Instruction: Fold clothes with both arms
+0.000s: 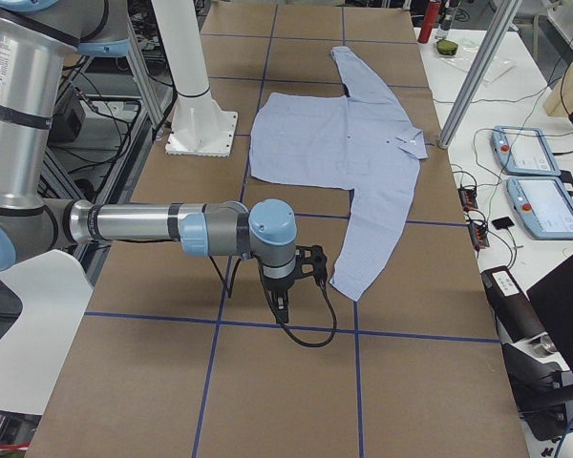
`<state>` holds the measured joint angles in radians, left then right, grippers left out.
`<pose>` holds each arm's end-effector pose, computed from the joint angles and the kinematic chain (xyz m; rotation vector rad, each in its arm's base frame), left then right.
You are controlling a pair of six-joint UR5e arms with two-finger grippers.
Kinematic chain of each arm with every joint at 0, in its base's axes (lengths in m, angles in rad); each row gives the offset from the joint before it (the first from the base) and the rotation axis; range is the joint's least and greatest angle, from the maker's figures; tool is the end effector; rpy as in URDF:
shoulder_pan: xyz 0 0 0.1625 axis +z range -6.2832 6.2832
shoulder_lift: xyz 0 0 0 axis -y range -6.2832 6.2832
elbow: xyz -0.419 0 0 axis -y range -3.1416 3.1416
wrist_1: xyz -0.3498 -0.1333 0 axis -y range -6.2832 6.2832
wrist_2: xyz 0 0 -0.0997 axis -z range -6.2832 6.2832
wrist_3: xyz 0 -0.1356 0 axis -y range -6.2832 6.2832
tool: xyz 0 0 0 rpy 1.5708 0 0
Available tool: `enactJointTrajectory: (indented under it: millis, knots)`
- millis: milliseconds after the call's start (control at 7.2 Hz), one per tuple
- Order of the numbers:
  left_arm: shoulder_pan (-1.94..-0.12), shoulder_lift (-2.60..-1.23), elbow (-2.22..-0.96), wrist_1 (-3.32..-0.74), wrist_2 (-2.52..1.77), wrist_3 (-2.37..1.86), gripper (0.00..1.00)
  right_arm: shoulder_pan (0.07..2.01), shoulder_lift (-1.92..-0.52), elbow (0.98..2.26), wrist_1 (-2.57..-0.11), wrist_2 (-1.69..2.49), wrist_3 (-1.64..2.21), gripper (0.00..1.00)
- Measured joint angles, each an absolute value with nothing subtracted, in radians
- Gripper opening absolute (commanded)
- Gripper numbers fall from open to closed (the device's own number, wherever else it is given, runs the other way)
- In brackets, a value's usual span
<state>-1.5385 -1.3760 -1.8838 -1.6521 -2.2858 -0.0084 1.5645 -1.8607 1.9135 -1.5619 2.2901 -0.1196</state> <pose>-0.0320 -0.3855 0.6129 0.1764 0.7164 0.0941 0.0418 -0.3356 0.6412 0.0997 -0.7152 -0.1426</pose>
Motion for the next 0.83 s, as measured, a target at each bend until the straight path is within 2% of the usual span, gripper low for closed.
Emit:
enactJointTrajectory:
  millis: [555,833]
  knots:
    - [-1.539,-1.368,-1.888,-1.763,-2.277,-0.002,1.0,1.564,-1.841,1.944,-1.563,2.292,-0.124,1.0]
    - [-1.54,-1.369,-1.89,-1.868,-2.279,-0.008,1.0,1.564,-1.789,1.966,-1.563,2.296,-0.113,1.0]
